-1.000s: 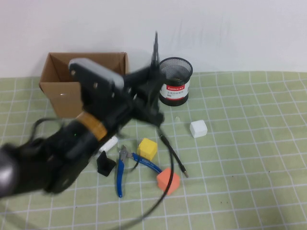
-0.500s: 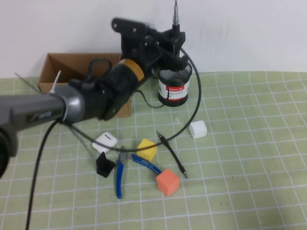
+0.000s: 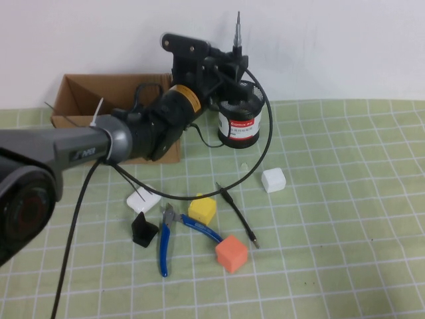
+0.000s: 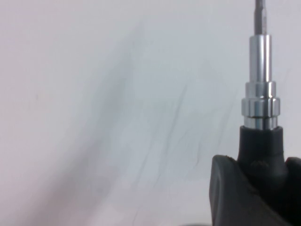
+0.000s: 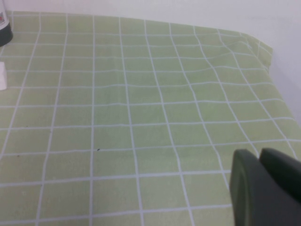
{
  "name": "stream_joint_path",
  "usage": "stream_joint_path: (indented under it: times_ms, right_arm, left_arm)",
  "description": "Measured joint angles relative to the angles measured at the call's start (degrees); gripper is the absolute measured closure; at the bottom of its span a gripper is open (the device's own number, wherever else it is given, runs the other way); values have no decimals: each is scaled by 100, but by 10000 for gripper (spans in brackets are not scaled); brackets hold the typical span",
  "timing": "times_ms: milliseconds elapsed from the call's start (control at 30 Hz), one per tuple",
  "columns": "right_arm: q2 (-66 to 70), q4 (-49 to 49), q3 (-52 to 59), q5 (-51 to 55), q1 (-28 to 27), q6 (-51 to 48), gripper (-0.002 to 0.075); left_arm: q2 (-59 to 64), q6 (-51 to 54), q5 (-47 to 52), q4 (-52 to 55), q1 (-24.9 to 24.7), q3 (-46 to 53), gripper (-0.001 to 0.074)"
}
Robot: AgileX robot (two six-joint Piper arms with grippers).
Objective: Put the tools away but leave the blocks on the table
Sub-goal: Place the picked object into the round holder
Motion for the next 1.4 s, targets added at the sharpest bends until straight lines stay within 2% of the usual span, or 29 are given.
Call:
stream_joint_path:
  times_ms: [633,1067,1267,1400]
  right_arm:
    - [0,0,0,0,0,0,735]
    - [0,0,0,0,0,0,735]
    - [0,0,0,0,0,0,735]
    - [0,0,0,0,0,0,735]
  left_arm:
    - [334,470,478,37,3,-386,556]
    - [417,496,539,37,3,-420,440]
    - [5,338,1335,29,-15,-420,443]
    - [-610,-19,2766,16,-187,-420,514]
